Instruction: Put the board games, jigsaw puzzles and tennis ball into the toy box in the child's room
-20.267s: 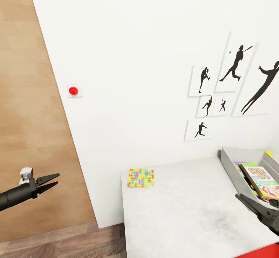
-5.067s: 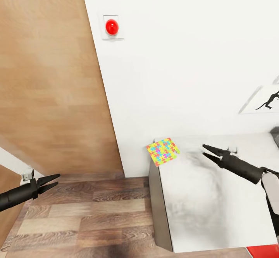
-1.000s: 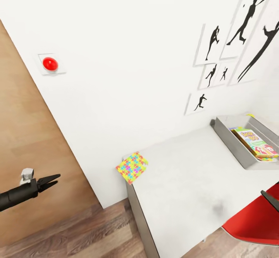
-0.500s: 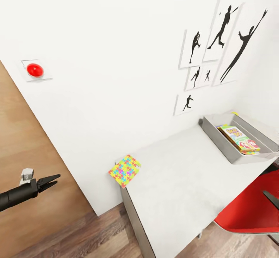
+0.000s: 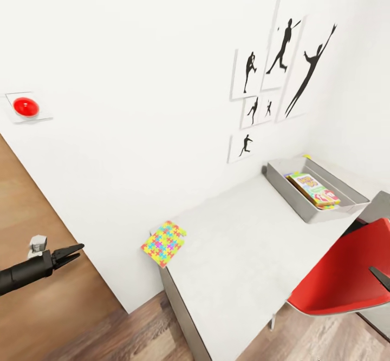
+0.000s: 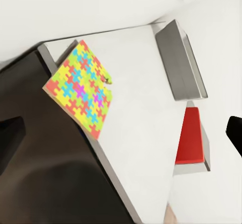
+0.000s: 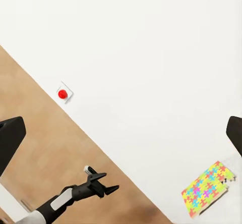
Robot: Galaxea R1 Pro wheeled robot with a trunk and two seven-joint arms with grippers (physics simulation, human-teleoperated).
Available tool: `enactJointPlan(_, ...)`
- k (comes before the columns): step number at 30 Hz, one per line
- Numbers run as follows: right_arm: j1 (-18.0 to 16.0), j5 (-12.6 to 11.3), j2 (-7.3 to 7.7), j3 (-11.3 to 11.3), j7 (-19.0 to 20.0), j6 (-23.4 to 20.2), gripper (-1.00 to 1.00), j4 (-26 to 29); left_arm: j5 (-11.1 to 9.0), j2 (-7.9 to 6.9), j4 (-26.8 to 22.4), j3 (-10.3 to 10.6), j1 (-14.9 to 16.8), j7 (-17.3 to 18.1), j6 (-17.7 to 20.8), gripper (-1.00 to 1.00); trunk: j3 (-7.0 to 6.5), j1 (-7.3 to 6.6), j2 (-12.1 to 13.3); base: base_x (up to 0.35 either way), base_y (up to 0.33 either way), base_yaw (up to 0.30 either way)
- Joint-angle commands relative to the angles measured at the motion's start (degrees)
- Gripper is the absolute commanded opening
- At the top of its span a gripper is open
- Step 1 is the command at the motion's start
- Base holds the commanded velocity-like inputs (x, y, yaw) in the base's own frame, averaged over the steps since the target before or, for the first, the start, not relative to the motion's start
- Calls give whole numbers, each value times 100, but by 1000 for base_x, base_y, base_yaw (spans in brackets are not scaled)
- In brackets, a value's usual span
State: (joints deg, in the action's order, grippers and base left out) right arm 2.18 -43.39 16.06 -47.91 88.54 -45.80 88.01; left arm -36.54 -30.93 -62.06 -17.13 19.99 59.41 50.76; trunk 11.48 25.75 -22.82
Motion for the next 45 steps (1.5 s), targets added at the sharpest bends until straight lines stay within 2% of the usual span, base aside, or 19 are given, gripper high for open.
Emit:
enactJointPlan(1,1,-20,2,2,3,-60,100,4,-11,-1,1,-1,5,9,30,100,1,4,-10,0,1,-194)
enactJointPlan(21,1,-14,2,1,-14,-62,100,5,-11,-1,1,0,5,9,30,100,-52,4,-10,0,0,-58)
enactJointPlan(35,1,-20,20,-7,-9,-75,100,-115,-8,19,1,15,5,1,30,100,-151,4,-10,0,7,-180)
enactJointPlan(45,1,-22,28,-7,-12,-83,100,-159,80,37,1,66,5,0,30,100,-225,4,-10,0,152,-199)
